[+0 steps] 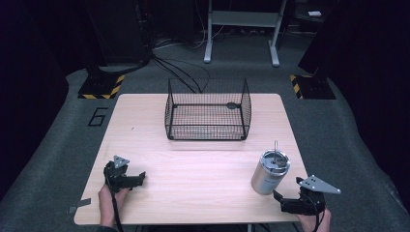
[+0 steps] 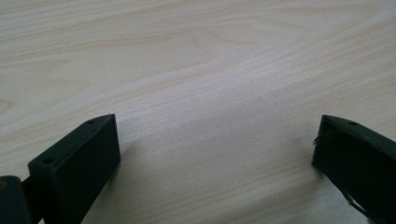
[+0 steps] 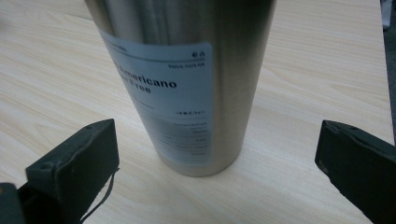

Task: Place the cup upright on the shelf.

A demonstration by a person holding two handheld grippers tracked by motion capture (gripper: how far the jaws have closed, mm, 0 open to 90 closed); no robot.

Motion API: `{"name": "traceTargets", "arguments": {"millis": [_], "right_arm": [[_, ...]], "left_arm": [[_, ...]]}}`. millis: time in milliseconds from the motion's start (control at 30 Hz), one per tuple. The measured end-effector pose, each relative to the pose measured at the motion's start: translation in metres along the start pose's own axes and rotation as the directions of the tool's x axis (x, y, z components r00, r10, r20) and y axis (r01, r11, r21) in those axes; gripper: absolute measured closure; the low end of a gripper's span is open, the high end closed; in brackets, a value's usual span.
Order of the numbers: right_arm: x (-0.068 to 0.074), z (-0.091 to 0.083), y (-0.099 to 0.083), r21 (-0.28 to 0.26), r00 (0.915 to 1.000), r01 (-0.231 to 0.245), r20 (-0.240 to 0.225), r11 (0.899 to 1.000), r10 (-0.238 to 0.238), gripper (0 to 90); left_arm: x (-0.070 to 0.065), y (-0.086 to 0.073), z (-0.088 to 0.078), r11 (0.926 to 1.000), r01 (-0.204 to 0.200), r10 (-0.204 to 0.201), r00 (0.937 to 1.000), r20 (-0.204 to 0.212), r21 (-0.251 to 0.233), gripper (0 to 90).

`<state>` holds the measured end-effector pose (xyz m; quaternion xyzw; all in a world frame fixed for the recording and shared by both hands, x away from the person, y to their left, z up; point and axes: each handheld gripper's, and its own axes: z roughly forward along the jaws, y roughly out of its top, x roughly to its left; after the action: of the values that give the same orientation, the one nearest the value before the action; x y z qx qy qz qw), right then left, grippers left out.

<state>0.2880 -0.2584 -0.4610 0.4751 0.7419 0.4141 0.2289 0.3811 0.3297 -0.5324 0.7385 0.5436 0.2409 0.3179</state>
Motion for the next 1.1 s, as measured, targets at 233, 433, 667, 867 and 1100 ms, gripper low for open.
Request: {"name": "traceTargets", "arguments": {"millis": [233,433,667,867,1100], "right_arm": [[0.009,0.0,0.009,-0.009,1.0,0.004,-0.006,1.0,-0.004,0.0],[0.012,0.001,0.018,-0.045,0.9999,-0.013,-0.01,0.999,0.012,0.0],[0.016,0.005,0.027,-0.067,1.0,0.002,-0.003,0.998,-0.003,0.0],[0.018,0.009,0.034,-0.091,0.9999,-0.007,0.011,0.996,0.008,0.0],[0.02,0.016,0.042,-0.088,0.9999,-0.001,0.014,0.996,0.002,0.0]], "left_arm": [[0.0,0.0,0.0,1.0,0.0,0.0,1.0,0.0,0.0,0.5],[0.0,0.0,0.0,1.0,0.0,0.0,1.0,0.0,0.0,0.5],[0.0,0.0,0.0,1.0,0.001,-0.001,1.0,0.001,0.001,0.4],[0.0,0.0,0.0,1.0,0.001,-0.001,1.0,0.0,0.0,0.4],[0.0,0.0,0.0,1.0,0.002,-0.002,1.0,0.001,0.001,0.5]]}}
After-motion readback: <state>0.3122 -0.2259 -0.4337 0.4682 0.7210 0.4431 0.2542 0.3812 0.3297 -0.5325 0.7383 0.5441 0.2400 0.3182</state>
